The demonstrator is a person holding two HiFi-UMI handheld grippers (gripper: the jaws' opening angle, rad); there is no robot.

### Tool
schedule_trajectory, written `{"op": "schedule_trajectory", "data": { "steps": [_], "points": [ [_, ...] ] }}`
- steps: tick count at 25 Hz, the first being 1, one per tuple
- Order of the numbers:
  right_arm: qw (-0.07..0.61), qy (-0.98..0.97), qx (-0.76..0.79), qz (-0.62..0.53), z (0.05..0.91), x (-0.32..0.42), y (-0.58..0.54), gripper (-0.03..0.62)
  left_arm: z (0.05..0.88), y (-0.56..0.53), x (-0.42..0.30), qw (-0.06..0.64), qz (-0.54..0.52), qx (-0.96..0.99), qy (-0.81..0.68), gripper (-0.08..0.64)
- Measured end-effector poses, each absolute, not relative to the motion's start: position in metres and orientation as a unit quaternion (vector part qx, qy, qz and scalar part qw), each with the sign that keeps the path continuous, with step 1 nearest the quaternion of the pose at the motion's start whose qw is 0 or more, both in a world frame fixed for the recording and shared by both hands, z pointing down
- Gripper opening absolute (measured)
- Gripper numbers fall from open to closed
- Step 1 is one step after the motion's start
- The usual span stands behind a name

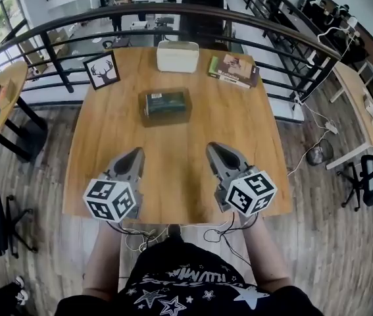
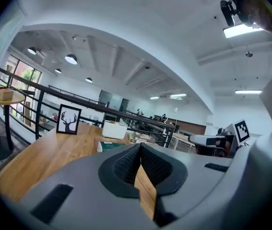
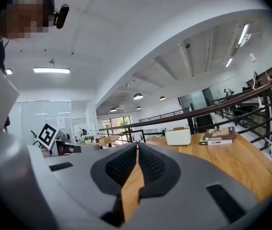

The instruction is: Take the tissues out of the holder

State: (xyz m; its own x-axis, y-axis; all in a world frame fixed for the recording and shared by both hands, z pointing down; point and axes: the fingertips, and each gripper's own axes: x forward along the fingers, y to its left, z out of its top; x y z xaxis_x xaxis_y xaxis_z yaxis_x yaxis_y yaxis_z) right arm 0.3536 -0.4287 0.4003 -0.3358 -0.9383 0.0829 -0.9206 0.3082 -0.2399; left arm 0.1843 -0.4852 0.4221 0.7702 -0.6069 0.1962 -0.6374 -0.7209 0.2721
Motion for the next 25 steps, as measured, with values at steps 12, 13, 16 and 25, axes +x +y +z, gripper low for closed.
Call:
{"op": "schedule_trajectory", "data": {
  "steps": [12,13,16,25],
  "points": [
    [0.013,0.826,-0.547,-0.133,0.4,0.398,-0.522,0.019,0.429,-0.569,0.228,0.17,0.059,0.914,-0.362,0.014],
    [0.009,0.83,-0.542,-0.132,0.397,0.401,-0.53,0.018,0.427,-0.575,0.231,0.171,0.058,0.912,-0.368,0.014],
    [0.002,0.842,-0.521,-0.136,0.389,0.404,-0.557,0.018,0.421,-0.596,0.237,0.177,0.05,0.905,-0.384,0.014],
    [-0.054,0.866,-0.479,-0.135,0.401,0.4,-0.661,0.02,0.415,-0.666,0.255,0.162,0.057,0.901,-0.398,0.014]
  ]
}}
